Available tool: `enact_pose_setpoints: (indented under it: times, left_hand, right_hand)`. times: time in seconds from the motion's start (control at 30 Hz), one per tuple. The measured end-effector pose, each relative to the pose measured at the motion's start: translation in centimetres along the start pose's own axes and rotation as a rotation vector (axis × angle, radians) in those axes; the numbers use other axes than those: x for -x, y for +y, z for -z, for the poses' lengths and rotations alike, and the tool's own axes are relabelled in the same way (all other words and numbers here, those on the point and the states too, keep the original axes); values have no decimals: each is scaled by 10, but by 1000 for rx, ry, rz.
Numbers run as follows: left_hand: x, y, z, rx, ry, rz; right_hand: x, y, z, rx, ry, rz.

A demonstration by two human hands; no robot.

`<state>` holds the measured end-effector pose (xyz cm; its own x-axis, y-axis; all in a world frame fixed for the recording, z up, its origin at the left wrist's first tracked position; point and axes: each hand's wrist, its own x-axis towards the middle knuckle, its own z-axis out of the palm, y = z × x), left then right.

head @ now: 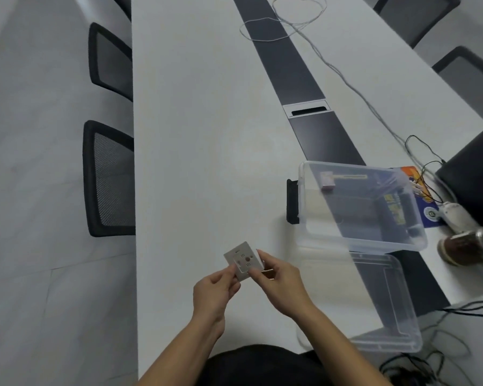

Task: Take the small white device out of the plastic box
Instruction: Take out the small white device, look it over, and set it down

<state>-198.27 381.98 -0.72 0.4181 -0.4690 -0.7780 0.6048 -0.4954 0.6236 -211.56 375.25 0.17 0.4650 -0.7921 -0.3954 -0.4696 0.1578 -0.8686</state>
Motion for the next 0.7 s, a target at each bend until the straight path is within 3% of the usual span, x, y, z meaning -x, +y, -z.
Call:
enact_pose_setpoints:
  times: [0.23,0.4,0.6,0.7]
  left_hand:
    - [3,10,1,76,-84,64]
    - [2,9,13,64,-110,51]
    - [-7,9,20,-167,-109,19]
    - [-13,6,25,-239,-55,-40]
  right_hand:
    - [-16,10,8,59,-75,1]
    - [-17,18,-1,114,-97,110]
    - [-13,28,-17,122,-43,150]
    - [-9,33,-19,-38,-100,-6]
